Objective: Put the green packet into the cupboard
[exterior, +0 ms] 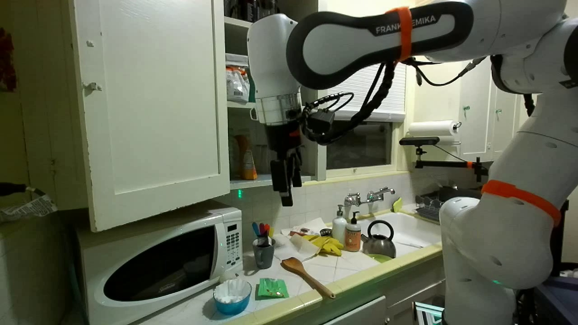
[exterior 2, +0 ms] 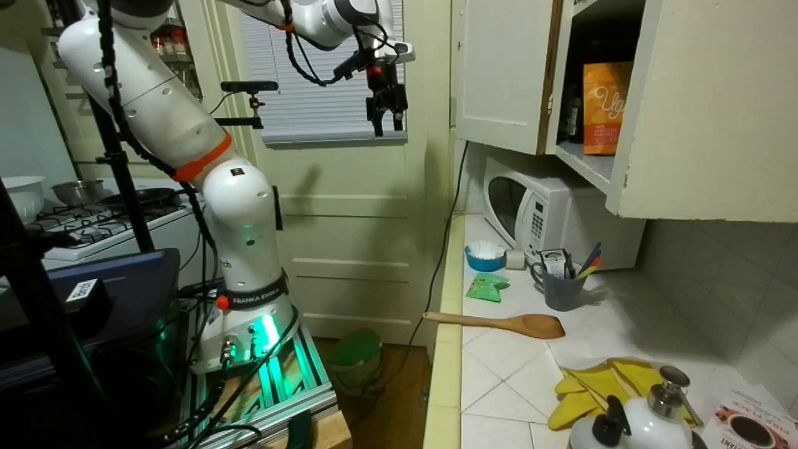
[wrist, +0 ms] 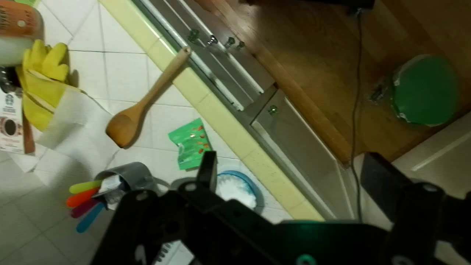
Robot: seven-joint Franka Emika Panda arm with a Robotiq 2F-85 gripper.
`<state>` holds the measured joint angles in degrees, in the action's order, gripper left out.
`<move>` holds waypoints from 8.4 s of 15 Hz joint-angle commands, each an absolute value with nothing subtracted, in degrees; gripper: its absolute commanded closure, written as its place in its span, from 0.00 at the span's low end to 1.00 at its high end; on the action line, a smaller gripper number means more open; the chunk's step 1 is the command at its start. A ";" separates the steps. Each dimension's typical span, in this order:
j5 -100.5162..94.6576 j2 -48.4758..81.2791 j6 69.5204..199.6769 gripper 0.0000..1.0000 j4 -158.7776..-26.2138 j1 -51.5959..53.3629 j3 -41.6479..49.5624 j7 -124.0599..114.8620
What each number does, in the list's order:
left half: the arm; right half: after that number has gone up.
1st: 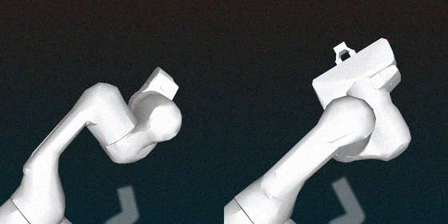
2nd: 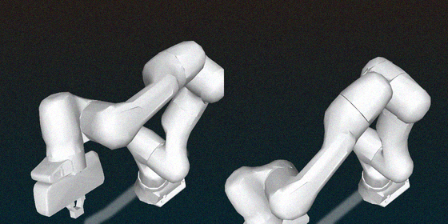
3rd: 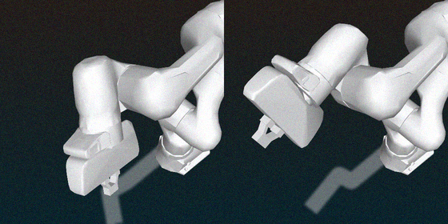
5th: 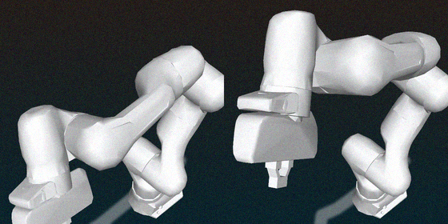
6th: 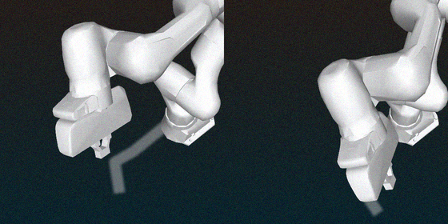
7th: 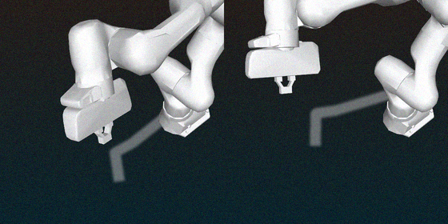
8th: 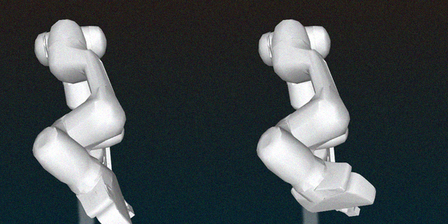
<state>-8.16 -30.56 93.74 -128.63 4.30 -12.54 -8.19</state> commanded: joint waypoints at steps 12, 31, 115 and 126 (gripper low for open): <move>-19.06 -28.36 93.83 0.00 -137.57 -2.72 0.29 -5.49; -23.35 9.38 125.43 0.00 -134.30 -8.15 9.27 35.89; -15.45 -3.81 167.84 0.63 -122.83 -13.16 5.86 4.55; -14.02 -16.45 162.48 0.00 -135.51 -10.47 7.90 12.68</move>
